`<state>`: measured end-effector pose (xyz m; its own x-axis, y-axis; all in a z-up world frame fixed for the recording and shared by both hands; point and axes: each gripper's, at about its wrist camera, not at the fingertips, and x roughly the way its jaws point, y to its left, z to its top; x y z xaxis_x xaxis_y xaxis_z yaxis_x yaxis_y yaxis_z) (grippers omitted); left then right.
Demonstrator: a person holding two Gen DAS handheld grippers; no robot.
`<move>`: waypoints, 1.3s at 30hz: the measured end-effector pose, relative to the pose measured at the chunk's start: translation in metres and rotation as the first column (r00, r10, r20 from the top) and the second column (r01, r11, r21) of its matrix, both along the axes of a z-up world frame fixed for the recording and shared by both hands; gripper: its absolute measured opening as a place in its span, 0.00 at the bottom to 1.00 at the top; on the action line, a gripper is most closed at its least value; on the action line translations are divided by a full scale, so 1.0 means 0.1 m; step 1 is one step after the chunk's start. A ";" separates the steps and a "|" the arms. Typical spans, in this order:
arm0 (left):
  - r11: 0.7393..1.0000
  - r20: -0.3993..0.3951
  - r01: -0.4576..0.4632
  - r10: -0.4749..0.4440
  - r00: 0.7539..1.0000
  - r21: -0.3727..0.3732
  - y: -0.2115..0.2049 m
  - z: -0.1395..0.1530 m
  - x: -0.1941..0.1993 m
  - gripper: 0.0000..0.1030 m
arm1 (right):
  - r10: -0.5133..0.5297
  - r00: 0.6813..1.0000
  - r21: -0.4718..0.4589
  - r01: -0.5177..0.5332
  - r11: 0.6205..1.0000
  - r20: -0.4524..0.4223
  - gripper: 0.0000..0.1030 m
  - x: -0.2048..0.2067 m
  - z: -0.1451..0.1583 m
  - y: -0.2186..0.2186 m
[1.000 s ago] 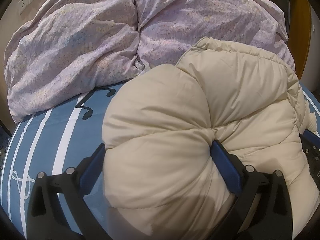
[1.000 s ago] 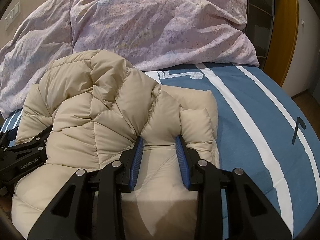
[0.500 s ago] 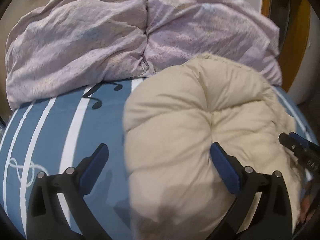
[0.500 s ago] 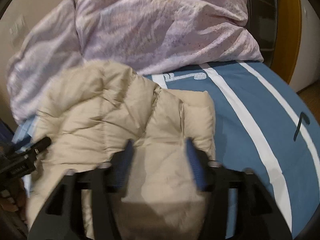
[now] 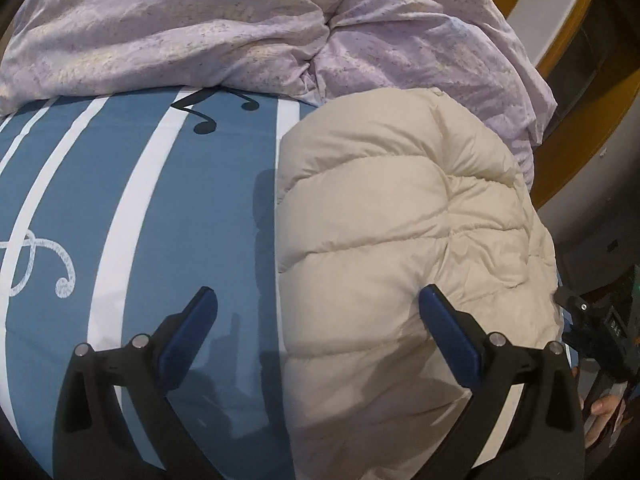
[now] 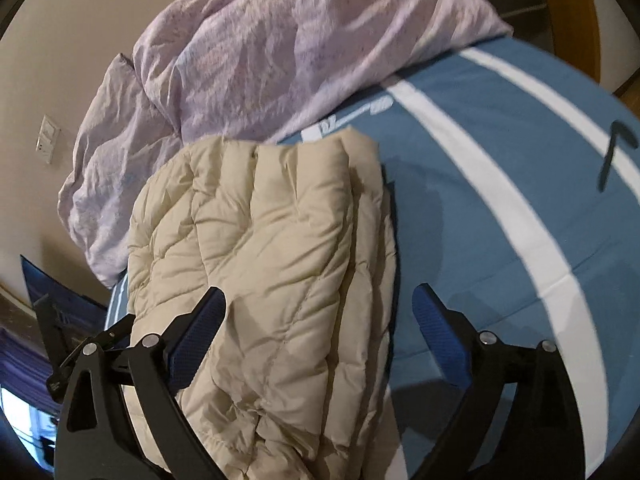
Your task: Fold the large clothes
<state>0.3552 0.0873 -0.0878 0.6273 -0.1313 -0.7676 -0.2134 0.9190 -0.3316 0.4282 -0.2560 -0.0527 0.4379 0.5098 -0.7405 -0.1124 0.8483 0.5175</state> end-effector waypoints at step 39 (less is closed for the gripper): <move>0.937 0.128 0.081 -0.039 0.991 -0.341 0.41 -0.04 -0.06 0.44 | 0.191 0.981 0.366 -0.191 0.911 0.036 0.34 0.29 -0.07 0.54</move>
